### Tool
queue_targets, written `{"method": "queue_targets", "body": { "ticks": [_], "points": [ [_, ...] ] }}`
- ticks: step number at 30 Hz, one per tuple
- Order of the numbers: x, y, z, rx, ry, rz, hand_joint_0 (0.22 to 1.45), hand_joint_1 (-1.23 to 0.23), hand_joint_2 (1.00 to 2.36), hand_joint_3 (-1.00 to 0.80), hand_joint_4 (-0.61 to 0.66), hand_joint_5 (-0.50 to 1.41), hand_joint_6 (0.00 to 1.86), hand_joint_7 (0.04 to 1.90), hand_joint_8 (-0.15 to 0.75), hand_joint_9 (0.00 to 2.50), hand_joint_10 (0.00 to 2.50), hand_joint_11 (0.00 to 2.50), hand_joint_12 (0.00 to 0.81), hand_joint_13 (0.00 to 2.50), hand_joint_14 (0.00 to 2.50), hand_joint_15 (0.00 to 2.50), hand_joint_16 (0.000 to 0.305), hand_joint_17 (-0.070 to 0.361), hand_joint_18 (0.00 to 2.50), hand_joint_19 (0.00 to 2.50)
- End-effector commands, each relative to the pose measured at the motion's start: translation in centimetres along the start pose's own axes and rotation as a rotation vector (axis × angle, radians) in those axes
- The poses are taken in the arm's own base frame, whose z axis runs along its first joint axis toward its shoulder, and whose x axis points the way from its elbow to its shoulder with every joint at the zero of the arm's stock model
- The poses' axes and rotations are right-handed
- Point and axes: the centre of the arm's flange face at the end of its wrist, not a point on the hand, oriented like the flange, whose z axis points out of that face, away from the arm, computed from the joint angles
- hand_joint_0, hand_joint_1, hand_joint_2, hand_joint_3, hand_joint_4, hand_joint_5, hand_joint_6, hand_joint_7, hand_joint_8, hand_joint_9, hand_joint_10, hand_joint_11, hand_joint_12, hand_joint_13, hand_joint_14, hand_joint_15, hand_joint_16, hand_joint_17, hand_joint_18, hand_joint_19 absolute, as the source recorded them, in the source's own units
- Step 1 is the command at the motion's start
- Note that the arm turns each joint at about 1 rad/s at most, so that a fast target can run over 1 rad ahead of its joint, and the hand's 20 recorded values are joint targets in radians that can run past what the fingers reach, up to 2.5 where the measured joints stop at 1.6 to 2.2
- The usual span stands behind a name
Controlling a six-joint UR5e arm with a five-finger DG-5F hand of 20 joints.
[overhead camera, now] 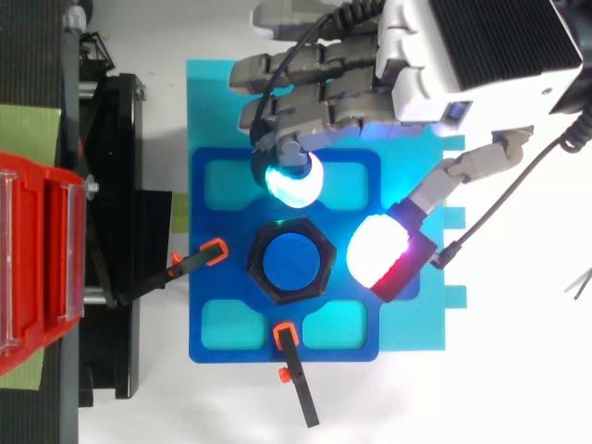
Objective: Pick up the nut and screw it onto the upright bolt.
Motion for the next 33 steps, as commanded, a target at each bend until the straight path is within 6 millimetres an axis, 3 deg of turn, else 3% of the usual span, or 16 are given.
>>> {"method": "queue_targets", "body": {
  "ticks": [1,13,19,24,30,33],
  "points": [
    [-0.2,-0.4,-0.3,-0.001,0.002,-0.001,0.44,-0.32,1.00,-0.50,0.22,-0.03,0.50,1.30,0.290,0.67,0.00,0.00,0.297,0.38,0.00,0.00,0.031,0.069,0.00,0.00],
    [0.1,-1.3,-1.7,0.036,0.075,0.000,0.44,-0.32,1.00,-0.50,0.22,-0.01,0.50,1.31,0.283,0.79,0.00,0.00,0.288,0.45,0.00,0.00,0.028,0.062,0.06,0.00],
    [-2.4,-0.9,-0.4,0.015,0.027,-0.014,0.44,-0.32,1.00,-0.50,0.22,-0.08,0.50,1.08,0.282,0.76,0.00,0.00,0.300,0.46,0.00,0.00,0.029,0.065,0.07,0.00],
    [-6.1,0.2,1.4,-0.027,-0.015,-0.028,0.43,-0.32,1.00,-0.50,0.19,-0.14,0.50,0.79,0.273,0.68,0.00,0.00,0.318,0.40,0.00,0.00,0.033,0.074,0.02,0.00],
    [-5.9,1.2,2.1,-0.043,-0.017,-0.031,0.42,-0.32,1.00,-0.50,0.16,-0.16,0.50,0.67,0.259,0.57,0.00,0.00,0.332,0.34,0.00,0.00,0.037,0.083,0.00,0.00],
    [-4.8,1.8,2.4,-0.036,-0.020,-0.028,0.42,-0.32,1.00,-0.50,0.16,-0.17,0.50,0.65,0.255,0.54,0.00,0.00,0.338,0.31,0.00,0.00,0.039,0.088,0.00,0.00]
  ]
}}
